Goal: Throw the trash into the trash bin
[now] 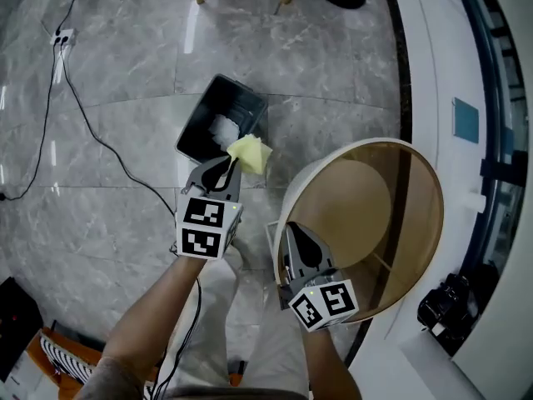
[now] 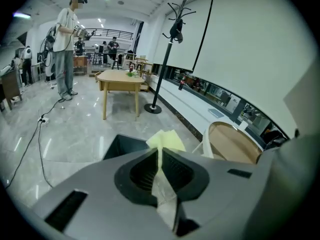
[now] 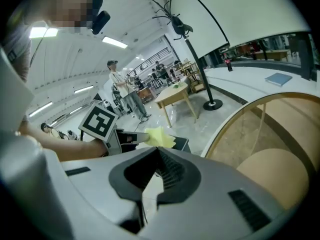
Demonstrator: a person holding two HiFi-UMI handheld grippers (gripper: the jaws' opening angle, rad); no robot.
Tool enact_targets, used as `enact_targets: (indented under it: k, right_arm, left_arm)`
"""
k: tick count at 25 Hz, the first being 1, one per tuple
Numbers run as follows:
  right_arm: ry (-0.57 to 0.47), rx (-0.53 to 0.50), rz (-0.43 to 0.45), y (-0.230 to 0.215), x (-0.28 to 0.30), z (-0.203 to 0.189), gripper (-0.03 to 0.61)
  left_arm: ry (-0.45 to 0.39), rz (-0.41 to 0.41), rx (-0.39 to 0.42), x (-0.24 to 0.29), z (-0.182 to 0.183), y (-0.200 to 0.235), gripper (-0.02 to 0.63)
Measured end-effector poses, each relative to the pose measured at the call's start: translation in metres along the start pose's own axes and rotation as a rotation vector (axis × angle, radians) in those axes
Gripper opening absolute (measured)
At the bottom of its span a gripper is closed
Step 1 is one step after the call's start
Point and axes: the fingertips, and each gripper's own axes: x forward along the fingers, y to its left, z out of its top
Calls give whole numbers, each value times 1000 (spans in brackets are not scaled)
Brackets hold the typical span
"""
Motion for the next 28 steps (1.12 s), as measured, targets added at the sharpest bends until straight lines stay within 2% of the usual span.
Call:
enact_targets:
  k: [4,9,15,23,25,27,28]
  right_arm:
    - [25,-18,35,26,28,-3,18]
    - [49,-32,46,38,52,-4,18]
    - [66,-29,22,27,67,-15,18]
    - [80,-5,3,18,83,-26,18]
    - [81,-2,6,19,85,-27,18]
    - [82,-4,12,21,87,-26,18]
    - [82,-7,14,22,88,-25,18]
  left_arm:
    - [4,47,-35,-7,-7,43,38]
    - [5,76,-81,-5,-13,76,38]
    - [19,95,-106,14,-29,97,38]
    - [61,130,-89,35,-48,119,41]
    - [64,137,-91,37,-49,121,55]
    - [64,139,-101,38,-50,123,113]
    - [65,140,-106,39,-50,124,117]
